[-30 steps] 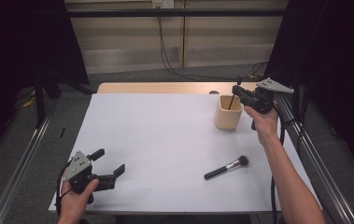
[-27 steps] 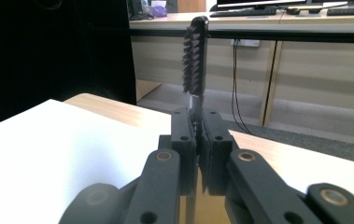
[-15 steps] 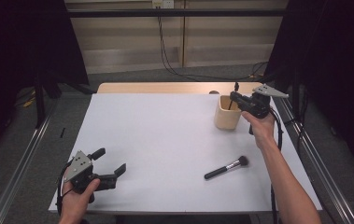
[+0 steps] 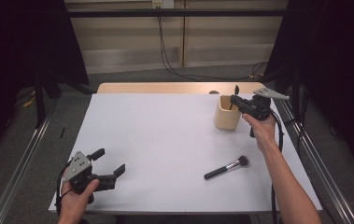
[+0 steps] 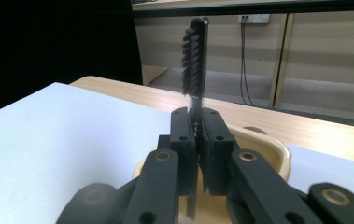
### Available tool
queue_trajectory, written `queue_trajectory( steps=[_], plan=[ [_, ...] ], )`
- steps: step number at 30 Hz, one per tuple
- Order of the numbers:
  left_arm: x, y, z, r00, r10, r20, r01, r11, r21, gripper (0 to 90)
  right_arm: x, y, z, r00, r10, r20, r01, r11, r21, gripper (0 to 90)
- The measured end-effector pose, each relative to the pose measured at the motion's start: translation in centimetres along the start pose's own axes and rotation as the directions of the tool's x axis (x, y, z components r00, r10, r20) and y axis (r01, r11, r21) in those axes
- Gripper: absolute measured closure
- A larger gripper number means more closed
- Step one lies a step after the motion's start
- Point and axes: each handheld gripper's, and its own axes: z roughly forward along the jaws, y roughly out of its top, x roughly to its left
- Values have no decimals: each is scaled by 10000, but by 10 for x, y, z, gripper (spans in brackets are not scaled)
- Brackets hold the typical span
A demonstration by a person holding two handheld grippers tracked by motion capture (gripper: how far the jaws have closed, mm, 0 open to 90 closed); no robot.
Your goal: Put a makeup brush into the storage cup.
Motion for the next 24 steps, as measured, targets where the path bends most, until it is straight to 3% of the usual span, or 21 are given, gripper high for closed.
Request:
queue_trajectory(
  steps=[8, 10, 20, 24],
  plan=[
    [0, 0, 0, 10000, 17, 36, -17, 10000, -31, 39, -1, -3, -3, 10000, 65, -3, -65, 10000, -13, 720],
    [0, 0, 0, 10000, -3, 39, 3, 10000, -43, 39, -1, -4, -5, 9999, 126, 40, -126, 9999, -31, 604],
    [0, 0, 0, 10000, -37, 29, 37, 10000, -64, 39, 0, -6, -10, 9997, 243, -17, -243, 9991, -347, 390],
    [0, 1, 0, 9999, -105, 15, 105, 9999, -118, 39, 3, -9, -11, 9995, 330, 27, -329, 9987, -391, 223]
  ],
)
